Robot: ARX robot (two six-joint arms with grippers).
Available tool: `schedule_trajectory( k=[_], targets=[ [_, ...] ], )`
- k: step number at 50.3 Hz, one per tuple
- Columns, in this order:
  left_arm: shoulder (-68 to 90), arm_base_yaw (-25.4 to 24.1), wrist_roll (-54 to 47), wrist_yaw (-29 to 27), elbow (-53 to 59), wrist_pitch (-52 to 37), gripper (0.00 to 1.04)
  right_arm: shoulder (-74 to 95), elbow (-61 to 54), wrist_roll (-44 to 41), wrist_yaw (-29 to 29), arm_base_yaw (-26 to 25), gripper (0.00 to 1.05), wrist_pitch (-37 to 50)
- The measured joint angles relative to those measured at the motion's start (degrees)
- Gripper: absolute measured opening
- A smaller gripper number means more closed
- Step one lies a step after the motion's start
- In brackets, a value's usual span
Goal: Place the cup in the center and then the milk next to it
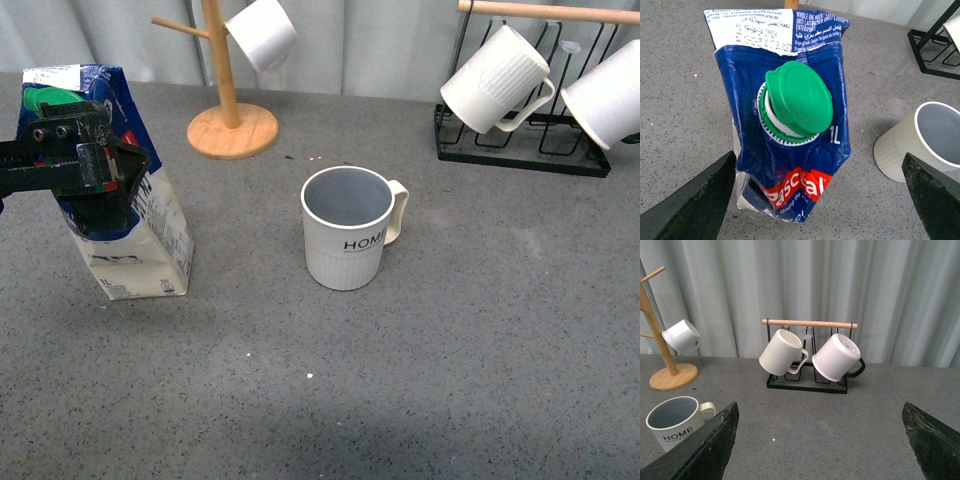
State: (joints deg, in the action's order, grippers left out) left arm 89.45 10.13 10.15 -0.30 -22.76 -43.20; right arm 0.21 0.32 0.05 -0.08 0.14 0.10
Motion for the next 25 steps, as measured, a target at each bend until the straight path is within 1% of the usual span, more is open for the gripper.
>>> schedule_trajectory(
  k=[9,11,16,17,21,22,25],
  targets=[
    [1.7,-0.6,0.4,-0.6,-2.0,-0.1,0.98,0.0,0.0,0.0,0.0,0.0,0.95,0.0],
    [1.8,-0.6,0.4,-0.6,-2.1,-0.1,0.95,0.0,0.0,0.0,0.0,0.0,0.95,0.0],
    [1.9,-0.6,0.5,-0.4,-2.2,-0.1,0.79,0.0,0.0,0.0,0.0,0.0,0.95,0.0],
    [1.9,-0.6,0.6,-0.5,-2.2,-0.1,0.77,0.0,0.0,0.0,0.0,0.0,0.95,0.0],
    [2.3,-0.6,0.6,-0.6,-2.4,-0.1,0.63,0.0,0.0,0.0,0.0,0.0,0.95,0.0],
    [2.3,-0.6,0.6,-0.7,-2.4,-0.1,0.61,0.0,0.0,0.0,0.0,0.0,0.95,0.0],
    [2.5,-0.5,0.7,-1.0,-2.6,-0.1,0.47,0.0,0.0,0.0,0.0,0.0,0.95,0.0]
  ],
)
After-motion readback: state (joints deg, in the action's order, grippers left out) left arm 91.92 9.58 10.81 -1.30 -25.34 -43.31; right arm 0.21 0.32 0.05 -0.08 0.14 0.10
